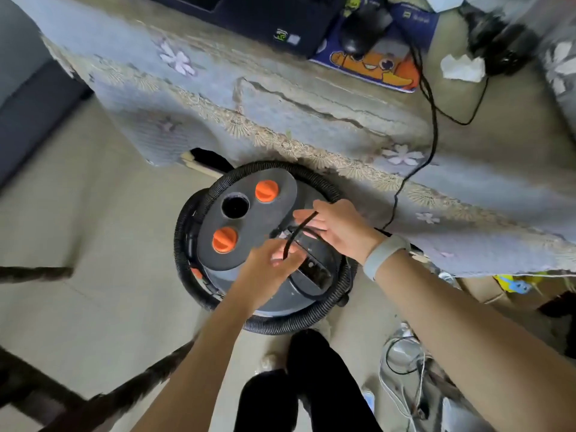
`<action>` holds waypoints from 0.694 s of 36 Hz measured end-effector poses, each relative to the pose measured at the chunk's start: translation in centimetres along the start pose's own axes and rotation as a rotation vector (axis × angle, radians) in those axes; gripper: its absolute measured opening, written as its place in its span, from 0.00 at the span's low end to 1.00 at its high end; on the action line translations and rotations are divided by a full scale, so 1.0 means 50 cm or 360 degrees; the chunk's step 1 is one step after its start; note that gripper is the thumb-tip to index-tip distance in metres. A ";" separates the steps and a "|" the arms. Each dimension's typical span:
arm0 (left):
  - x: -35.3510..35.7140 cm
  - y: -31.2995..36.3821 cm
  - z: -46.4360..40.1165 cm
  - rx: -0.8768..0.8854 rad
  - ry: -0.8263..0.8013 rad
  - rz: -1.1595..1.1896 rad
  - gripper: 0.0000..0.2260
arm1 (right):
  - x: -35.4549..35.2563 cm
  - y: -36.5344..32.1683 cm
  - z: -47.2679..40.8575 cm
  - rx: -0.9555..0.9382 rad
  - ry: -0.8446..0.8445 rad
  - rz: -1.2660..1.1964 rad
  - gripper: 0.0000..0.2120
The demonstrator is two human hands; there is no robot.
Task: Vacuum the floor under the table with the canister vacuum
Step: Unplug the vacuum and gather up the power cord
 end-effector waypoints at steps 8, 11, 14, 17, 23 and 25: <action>-0.057 0.022 -0.043 -0.0023 0.0218 0.0600 0.09 | -0.003 0.006 -0.056 0.0064 -0.0199 0.0201 0.15; -0.109 0.036 -0.075 -0.0069 0.0358 0.0705 0.11 | 0.005 0.029 -0.074 -0.0046 -0.0059 0.0460 0.07; -0.150 0.051 -0.104 -0.0116 0.0352 0.0722 0.14 | 0.004 0.039 -0.094 -0.0428 0.0121 0.1215 0.12; -0.180 0.056 -0.128 -0.0141 0.0240 0.0603 0.14 | 0.023 0.043 -0.096 -0.0639 0.0163 0.1928 0.16; -0.230 0.057 -0.137 -0.0310 -0.0193 0.0799 0.11 | 0.012 0.019 -0.104 -0.0713 0.0752 0.2115 0.15; -0.246 0.049 -0.128 -0.0351 -0.0269 0.0816 0.11 | -0.028 0.001 -0.104 -0.0509 0.0963 0.1915 0.16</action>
Point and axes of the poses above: each hand's wrist, its own z-axis away from the middle knuckle, its own x-axis out of the palm, y = z × x, the point moved 3 cm from there along -z, towards the middle knuckle, and after that the axes turned 5 degrees about z, right-handed, at the moved point
